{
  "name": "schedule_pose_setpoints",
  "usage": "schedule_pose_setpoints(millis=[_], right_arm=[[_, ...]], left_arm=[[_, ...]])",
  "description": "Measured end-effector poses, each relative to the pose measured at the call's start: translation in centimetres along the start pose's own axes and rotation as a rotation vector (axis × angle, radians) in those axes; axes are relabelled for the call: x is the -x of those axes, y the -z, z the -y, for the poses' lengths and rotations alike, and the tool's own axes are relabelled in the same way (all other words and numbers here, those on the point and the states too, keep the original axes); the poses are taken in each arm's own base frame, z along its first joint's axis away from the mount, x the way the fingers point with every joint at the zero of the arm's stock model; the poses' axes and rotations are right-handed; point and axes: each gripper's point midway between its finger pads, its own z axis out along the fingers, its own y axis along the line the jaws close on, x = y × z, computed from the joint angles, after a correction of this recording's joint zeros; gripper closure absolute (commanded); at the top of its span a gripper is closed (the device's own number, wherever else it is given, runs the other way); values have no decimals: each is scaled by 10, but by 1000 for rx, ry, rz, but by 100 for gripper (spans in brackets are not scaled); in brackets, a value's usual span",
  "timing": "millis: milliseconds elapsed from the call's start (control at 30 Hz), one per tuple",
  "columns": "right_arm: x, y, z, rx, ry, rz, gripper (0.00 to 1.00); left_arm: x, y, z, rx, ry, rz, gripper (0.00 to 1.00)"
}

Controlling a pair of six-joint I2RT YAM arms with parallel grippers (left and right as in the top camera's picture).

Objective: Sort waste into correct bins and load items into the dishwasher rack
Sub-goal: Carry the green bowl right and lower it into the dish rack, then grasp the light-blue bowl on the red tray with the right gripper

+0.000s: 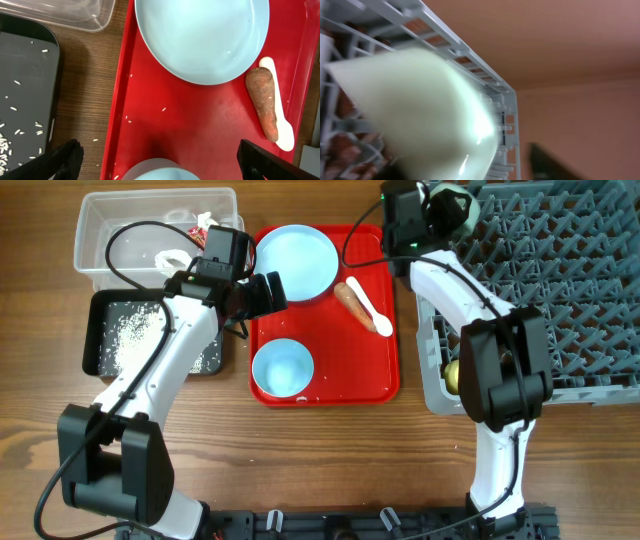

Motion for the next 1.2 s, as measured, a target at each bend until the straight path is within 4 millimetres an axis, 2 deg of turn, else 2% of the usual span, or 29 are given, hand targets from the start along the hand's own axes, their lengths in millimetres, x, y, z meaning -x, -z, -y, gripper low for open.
schedule_pose_setpoints(millis=[400, 567, 700, 767, 833, 933, 1000, 1100, 1200], right_arm=[[20, 24, -17, 42, -109, 66, 0], [21, 42, -25, 218, -234, 97, 0], [33, 83, -16, 519, -411, 176, 0], [36, 122, -21, 765, -478, 201, 0], [35, 159, -39, 1014, -503, 191, 0], [32, 198, -63, 1284, -542, 136, 0], [27, 215, -75, 1404, -610, 48, 3], [16, 222, -89, 1470, -677, -67, 6], [-4, 230, -104, 1513, -706, -222, 6]], left_arm=[[0, 0, 0, 0, 0, 0, 0], [0, 0, 0, 0, 0, 0, 0], [0, 0, 0, 0, 0, 0, 0], [0, 0, 0, 0, 0, 0, 0], [0, 0, 0, 2, 0, 1, 0], [0, 0, 0, 3, 0, 2, 0], [0, 0, 0, 3, 0, 2, 0], [0, 0, 0, 2, 0, 1, 0], [0, 0, 5, -27, -1, -2, 0]])
